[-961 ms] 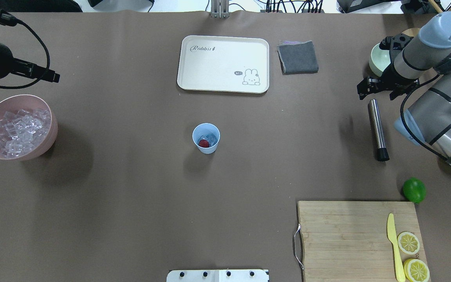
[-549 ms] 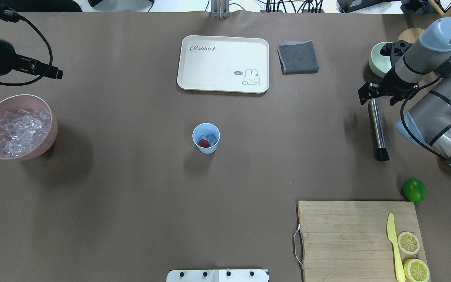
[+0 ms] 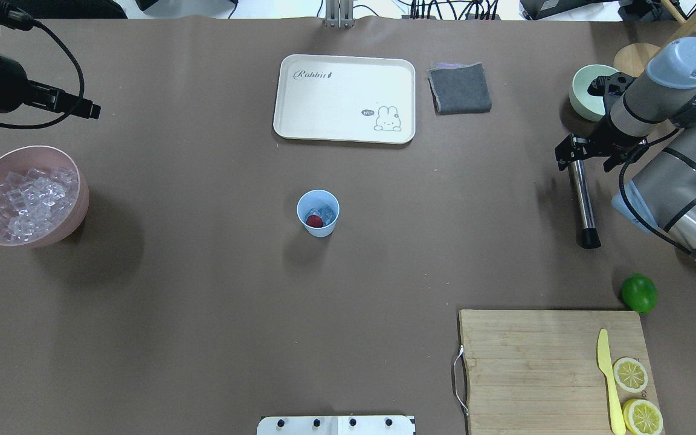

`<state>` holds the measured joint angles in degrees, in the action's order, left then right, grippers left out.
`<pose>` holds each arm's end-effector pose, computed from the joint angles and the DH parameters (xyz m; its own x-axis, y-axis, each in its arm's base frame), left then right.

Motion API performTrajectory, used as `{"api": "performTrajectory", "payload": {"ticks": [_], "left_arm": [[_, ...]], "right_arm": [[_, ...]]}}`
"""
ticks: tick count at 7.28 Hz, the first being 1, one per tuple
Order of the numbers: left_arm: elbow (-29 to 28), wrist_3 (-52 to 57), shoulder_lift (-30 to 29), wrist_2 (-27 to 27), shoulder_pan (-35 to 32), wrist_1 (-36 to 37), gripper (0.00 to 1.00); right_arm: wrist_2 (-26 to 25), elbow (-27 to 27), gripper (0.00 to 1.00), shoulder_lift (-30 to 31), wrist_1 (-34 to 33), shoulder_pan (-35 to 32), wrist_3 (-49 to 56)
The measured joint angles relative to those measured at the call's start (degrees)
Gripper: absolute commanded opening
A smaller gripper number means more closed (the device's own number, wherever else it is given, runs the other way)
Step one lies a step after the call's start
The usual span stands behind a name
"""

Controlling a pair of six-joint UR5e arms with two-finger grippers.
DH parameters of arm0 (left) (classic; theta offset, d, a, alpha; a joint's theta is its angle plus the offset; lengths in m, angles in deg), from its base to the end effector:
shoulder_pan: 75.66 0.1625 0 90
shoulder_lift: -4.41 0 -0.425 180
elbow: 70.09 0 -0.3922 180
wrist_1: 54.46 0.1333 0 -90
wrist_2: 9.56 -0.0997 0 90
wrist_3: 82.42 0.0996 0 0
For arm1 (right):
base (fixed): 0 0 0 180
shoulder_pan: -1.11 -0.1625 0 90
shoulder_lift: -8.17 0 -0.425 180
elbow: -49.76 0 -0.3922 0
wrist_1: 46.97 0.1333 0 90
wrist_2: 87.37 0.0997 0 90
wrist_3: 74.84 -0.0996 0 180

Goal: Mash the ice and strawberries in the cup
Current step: 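Grasp the metal pestle near its top with the right gripper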

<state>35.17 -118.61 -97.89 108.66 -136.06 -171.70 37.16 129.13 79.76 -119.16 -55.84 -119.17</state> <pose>0.2053 -0.5359 0.3654 0.6324 0.3265 -0.7025 0.1099 0.8599 0.4985 -0.2891 -0.5852 0.5436 0.7422 0.0601 0.6675 -0.0374 0.9981 -0.0483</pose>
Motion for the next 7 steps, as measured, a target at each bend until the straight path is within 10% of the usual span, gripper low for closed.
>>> {"api": "performTrajectory", "payload": {"ticks": [1,4,7], "left_arm": [[0.03,0.04,-0.03,0.00,-0.01,0.00,0.98],[-0.10,0.06,-0.49,0.00,-0.05,0.00,0.98],[-0.01,0.07,-0.91,0.00,-0.06,0.00,0.98]], "right_arm": [[-0.01,-0.17,0.94,0.02,0.01,0.47,0.02],[-0.06,-0.27,0.09,0.12,0.04,1.50,-0.08],[0.18,-0.18,0.00,0.73,0.03,1.28,2.42]]}}
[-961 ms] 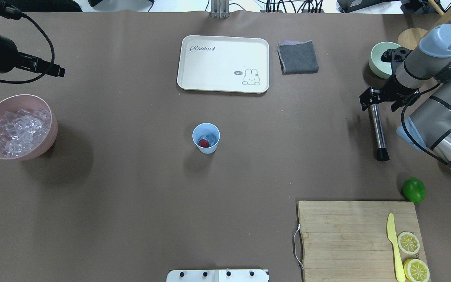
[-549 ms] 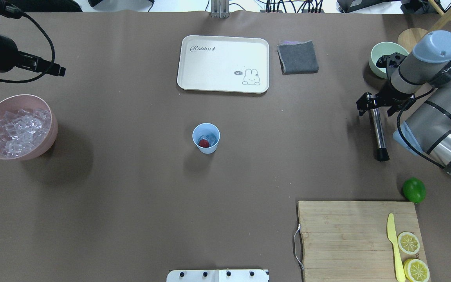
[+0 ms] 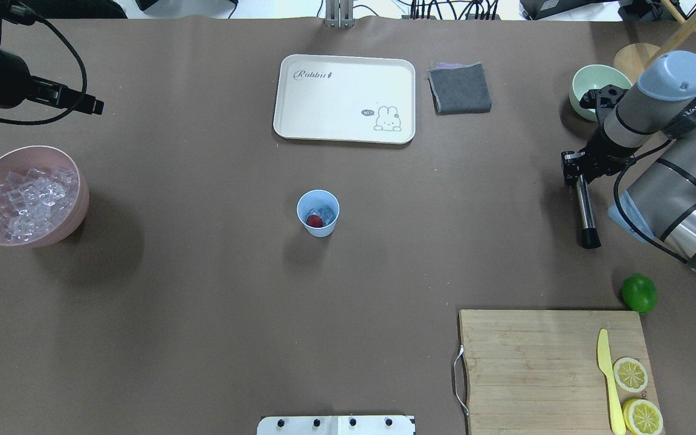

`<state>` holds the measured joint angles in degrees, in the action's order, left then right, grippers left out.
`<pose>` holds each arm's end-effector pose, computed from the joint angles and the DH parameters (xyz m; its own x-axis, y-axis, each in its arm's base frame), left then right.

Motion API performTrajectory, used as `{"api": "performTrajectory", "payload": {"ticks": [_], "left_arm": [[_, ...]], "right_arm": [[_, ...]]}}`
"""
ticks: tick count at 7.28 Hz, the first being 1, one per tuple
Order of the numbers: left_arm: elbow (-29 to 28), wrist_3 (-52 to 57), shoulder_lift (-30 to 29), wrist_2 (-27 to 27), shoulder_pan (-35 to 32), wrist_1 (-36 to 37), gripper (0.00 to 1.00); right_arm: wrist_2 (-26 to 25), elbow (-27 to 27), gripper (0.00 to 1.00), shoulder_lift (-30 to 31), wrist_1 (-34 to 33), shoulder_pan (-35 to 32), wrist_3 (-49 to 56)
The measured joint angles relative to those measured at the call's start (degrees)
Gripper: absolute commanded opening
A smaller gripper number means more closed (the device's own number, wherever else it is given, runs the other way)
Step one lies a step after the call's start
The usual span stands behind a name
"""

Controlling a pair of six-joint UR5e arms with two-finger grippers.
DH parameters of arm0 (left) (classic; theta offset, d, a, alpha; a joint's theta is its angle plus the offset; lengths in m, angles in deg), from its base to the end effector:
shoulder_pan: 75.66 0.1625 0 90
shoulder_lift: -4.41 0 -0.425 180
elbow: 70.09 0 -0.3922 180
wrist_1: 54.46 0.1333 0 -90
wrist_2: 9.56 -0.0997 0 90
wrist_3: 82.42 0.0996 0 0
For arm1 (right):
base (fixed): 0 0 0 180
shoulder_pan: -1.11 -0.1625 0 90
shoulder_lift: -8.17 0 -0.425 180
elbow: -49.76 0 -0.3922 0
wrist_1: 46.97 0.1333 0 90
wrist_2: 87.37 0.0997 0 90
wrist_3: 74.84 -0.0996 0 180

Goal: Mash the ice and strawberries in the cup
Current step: 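Grasp the metal pestle near its top with the right gripper, then lift the pestle and carry it over the blue cup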

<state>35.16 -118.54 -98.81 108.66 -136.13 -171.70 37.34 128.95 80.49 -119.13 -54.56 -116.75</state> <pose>0.2063 -0.5390 0.3563 0.6275 0.3364 -0.7022 0.1141 0.8524 0.5104 -0.2995 -0.5744 0.5532 0.7475 0.0098 0.6642 0.0175 0.9993 -0.0344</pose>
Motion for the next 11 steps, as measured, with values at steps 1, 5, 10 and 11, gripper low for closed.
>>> {"api": "performTrajectory", "payload": {"ticks": [1,5,10,11], "left_arm": [[0.10,0.00,-0.18,0.00,0.00,0.00,0.98],[0.33,-0.08,-0.79,0.24,-0.20,0.10,0.98],[-2.46,-0.90,6.55,0.59,-12.62,1.04,0.98],[-3.39,-1.04,9.41,0.71,-17.03,1.20,0.98]], "right_arm": [[0.23,0.00,0.00,0.06,-0.09,-0.63,0.70],[5.34,1.49,0.00,-3.85,-0.69,-9.09,6.18],[4.02,11.77,0.00,-16.65,-0.05,-8.82,6.68],[1.82,13.30,0.00,-20.66,0.98,-5.82,6.70]]}}
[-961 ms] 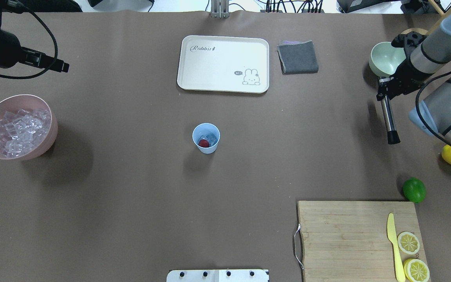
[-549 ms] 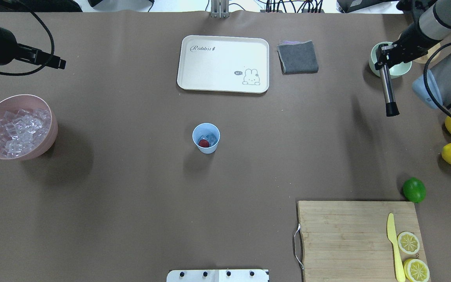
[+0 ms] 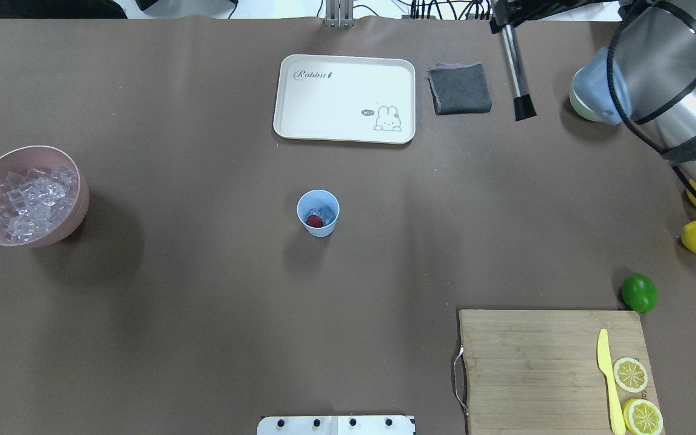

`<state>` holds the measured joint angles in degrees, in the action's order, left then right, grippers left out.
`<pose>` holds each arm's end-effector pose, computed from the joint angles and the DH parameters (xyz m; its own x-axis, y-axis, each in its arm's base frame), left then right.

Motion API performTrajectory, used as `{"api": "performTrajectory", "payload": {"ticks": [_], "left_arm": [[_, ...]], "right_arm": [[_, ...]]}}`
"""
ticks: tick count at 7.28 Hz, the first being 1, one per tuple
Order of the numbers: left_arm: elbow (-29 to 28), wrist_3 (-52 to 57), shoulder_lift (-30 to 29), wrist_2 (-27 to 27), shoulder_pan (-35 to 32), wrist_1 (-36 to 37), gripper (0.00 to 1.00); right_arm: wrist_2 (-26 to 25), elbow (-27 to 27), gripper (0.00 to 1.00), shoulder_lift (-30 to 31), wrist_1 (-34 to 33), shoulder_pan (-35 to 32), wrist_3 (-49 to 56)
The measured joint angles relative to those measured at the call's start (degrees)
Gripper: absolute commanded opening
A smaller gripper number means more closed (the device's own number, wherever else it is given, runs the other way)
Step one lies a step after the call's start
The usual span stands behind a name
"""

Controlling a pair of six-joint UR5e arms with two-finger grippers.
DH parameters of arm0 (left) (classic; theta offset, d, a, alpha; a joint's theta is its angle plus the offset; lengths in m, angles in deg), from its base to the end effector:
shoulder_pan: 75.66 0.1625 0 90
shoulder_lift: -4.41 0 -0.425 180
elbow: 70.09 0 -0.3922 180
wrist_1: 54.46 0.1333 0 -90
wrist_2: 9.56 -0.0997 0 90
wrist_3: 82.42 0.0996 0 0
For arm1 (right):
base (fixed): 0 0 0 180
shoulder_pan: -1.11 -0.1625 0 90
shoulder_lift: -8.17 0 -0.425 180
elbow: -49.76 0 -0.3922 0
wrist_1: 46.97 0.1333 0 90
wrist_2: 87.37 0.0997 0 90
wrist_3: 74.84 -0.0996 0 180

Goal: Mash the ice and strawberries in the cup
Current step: 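Lift the pestle and carry it over the blue cup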

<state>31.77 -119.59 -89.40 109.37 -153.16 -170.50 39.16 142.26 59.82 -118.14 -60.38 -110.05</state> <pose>0.0334 -0.5440 0.4794 0.7230 -0.0390 -0.6898 0.3454 0.8851 0.3120 -0.2594 -0.6327 0.1936 0.5155 -0.4265 0.7432 -0.0688 0.8439 0.5320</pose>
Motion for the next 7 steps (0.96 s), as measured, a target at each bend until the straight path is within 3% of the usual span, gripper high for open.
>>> {"api": "performTrajectory", "payload": {"ticks": [3,5,7], "left_arm": [[-0.60,-0.02,9.43,1.77,-9.35,0.20,0.98],[-0.54,0.06,13.59,5.21,-13.36,0.17,0.98],[-0.66,0.07,14.83,7.85,-15.47,0.20,0.98]], "right_arm": [[-13.49,1.27,0.00,-3.61,17.11,12.20,-2.85],[-24.13,1.30,0.00,-1.57,31.18,19.67,-6.02],[-32.16,1.27,0.00,0.24,40.35,25.58,-7.12]]}}
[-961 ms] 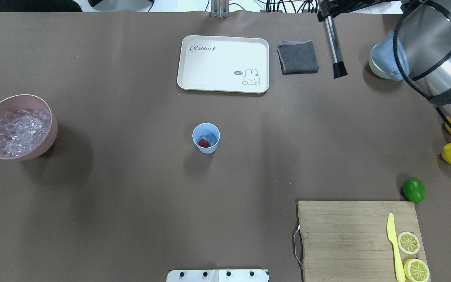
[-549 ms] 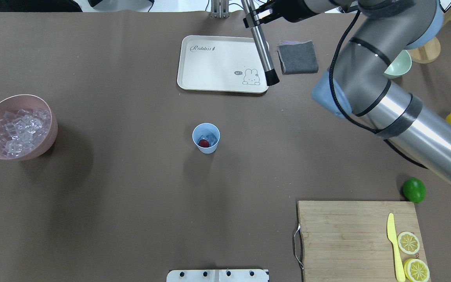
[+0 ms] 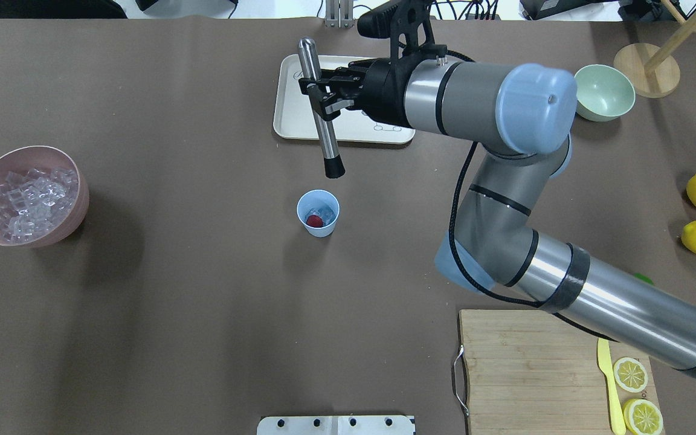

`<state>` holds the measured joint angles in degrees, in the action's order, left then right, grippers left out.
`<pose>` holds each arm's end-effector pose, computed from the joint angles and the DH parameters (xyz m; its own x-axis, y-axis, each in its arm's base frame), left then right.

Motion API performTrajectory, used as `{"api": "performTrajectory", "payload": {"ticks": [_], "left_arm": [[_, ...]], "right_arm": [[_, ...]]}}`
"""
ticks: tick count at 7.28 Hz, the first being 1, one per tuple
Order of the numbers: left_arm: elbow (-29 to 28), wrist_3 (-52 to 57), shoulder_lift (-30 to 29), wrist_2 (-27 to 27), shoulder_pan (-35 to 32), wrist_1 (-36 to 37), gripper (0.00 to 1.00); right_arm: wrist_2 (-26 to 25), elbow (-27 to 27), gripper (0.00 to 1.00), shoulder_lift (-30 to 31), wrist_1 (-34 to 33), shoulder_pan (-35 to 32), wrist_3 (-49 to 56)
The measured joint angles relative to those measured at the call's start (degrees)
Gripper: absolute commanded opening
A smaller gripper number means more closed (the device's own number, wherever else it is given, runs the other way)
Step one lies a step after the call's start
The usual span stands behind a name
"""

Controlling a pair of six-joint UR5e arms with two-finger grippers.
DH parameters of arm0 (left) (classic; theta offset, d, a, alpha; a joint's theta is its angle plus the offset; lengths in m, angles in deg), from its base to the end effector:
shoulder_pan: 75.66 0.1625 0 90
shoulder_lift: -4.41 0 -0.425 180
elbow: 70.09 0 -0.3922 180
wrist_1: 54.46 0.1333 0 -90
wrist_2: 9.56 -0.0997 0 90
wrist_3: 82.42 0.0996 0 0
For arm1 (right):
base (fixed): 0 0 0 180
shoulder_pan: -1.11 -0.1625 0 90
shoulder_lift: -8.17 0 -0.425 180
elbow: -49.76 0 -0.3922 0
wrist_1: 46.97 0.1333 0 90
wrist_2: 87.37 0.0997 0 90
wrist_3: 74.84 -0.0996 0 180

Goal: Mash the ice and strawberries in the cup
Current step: 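Lower the pestle with the right gripper into the blue cup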

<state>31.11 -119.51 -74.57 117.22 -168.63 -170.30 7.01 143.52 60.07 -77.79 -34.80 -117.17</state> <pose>-0.0961 -0.4311 0.6064 0.6208 -0.3651 -0.6938 0.5277 0.8490 0.0254 -0.4387 -0.4729 0.1184 0.2830 -0.7052 0.6501 -0.4676 0.4904 0.7354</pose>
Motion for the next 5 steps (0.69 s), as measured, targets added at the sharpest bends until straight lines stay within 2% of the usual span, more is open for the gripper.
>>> {"api": "performTrajectory", "payload": {"ticks": [2,3,5], "left_arm": [[0.00,-0.06,0.81,0.61,-0.88,0.03,0.98],[-0.21,-0.08,0.95,0.91,-1.26,0.07,0.98],[-0.91,-0.11,1.01,1.30,-1.54,0.09,0.98]], "right_arm": [[-9.38,-0.32,0.00,1.25,5.31,5.75,0.31],[-12.03,-0.43,0.00,1.61,6.41,7.18,0.87],[-13.50,-1.14,0.00,2.59,10.41,7.80,3.18]]}}
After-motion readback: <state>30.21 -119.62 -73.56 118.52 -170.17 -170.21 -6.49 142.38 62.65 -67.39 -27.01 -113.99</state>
